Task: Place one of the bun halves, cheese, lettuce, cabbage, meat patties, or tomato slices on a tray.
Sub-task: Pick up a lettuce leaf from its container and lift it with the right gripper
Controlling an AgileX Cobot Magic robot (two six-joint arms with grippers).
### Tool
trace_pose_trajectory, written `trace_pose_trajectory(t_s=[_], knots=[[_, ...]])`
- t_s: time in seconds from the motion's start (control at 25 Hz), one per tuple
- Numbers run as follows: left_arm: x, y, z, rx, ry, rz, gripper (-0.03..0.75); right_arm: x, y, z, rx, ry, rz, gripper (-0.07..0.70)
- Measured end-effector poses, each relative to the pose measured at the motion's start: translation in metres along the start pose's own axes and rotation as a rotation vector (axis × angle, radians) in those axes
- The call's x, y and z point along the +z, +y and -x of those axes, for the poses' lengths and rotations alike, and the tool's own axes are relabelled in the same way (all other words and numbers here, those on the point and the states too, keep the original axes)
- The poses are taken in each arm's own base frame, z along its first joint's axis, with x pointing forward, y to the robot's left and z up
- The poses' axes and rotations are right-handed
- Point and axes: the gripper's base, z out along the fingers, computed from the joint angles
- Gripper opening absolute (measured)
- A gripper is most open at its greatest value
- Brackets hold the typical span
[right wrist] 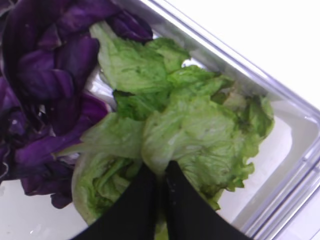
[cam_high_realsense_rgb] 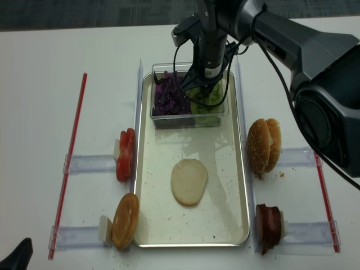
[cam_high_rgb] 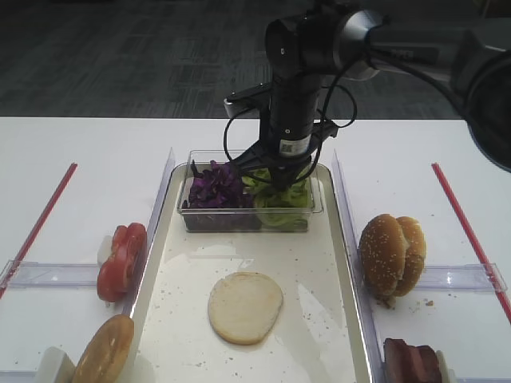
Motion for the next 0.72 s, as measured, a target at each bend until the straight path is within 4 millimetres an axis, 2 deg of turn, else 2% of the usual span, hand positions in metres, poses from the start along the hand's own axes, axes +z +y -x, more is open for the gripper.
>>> trace_pose_trajectory(t_s=[0.72], knots=[[0.0, 0.0, 0.0001, 0.0, -0.001, 0.0, 0.419, 0.0, 0.0, -0.0008, 0.0, 0.008, 0.0, 0.059]])
